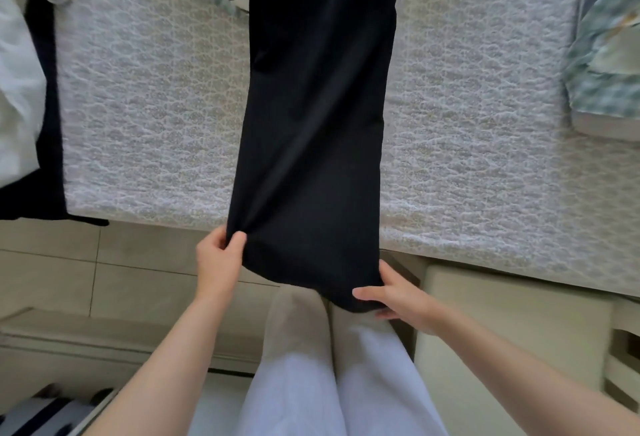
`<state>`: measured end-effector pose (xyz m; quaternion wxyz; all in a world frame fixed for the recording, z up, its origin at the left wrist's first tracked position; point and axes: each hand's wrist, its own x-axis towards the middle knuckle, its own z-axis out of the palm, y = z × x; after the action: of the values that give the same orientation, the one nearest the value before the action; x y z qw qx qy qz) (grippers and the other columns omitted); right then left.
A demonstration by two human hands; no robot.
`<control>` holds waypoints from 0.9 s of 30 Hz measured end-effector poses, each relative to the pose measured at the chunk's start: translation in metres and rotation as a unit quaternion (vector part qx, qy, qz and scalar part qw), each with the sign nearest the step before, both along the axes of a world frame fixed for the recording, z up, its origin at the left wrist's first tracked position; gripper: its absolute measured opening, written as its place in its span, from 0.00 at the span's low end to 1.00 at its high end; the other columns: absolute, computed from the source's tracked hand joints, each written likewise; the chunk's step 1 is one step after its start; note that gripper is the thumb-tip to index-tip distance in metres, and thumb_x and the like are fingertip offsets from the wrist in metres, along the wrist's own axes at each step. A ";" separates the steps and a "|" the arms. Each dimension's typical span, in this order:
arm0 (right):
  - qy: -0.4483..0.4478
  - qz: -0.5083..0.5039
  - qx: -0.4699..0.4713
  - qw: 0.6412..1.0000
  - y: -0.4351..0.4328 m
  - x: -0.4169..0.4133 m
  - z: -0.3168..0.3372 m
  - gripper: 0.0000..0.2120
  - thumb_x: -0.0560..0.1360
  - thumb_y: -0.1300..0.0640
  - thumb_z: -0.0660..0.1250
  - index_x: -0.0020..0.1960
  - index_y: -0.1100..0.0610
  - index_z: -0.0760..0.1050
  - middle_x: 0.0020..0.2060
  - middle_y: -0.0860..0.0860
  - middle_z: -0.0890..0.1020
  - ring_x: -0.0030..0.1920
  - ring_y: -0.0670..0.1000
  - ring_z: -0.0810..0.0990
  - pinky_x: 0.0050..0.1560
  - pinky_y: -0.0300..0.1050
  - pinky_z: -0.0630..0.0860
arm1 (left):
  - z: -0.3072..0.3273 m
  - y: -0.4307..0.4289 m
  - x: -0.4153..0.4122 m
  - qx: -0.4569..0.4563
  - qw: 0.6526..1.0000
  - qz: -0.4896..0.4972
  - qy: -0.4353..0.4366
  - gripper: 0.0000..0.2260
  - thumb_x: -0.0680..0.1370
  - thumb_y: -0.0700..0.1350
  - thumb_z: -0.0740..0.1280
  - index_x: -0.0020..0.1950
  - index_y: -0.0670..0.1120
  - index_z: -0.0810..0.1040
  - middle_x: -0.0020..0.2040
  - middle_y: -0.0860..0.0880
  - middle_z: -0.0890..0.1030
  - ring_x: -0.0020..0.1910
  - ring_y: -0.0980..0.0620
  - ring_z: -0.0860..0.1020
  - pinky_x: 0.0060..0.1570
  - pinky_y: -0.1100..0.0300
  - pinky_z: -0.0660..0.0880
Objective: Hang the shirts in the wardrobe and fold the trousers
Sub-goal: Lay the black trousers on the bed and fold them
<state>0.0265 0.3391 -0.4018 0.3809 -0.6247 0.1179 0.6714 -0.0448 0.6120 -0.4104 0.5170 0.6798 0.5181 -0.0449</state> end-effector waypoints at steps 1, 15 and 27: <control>0.023 0.020 -0.004 1.000 0.002 -0.004 0.001 0.26 0.74 0.50 0.67 0.68 0.40 0.61 0.63 0.39 0.75 0.61 0.43 0.75 0.56 0.46 0.74 | -0.002 0.007 -0.001 -0.004 1.000 0.000 0.015 0.10 0.76 0.36 0.64 0.36 0.43 0.68 0.33 0.47 0.66 0.34 0.51 0.63 0.35 0.56 0.60; -0.300 -0.163 -0.242 0.908 0.051 0.045 -0.046 0.14 0.76 0.71 0.56 0.55 0.58 0.72 0.51 0.52 0.77 0.51 0.53 0.77 0.50 0.45 0.74 | -0.044 0.046 0.022 -0.113 0.975 -0.137 0.133 0.10 0.81 0.38 0.61 0.49 0.36 0.81 0.44 0.38 0.82 0.45 0.40 0.80 0.53 0.46 0.77; -0.122 -0.251 -0.104 0.955 0.080 0.071 -0.040 0.11 0.79 0.62 0.62 0.60 0.53 0.71 0.43 0.50 0.78 0.26 0.46 0.67 0.21 0.36 0.62 | -0.047 0.029 0.054 0.024 0.953 -0.234 0.192 0.09 0.76 0.50 0.67 0.49 0.45 0.74 0.43 0.49 0.78 0.43 0.48 0.77 0.45 0.51 0.76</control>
<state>0.0971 0.4190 -0.4416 0.4814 -0.6882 0.2930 0.4568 0.0091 0.6412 -0.4575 0.3666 0.7725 0.4351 -0.2820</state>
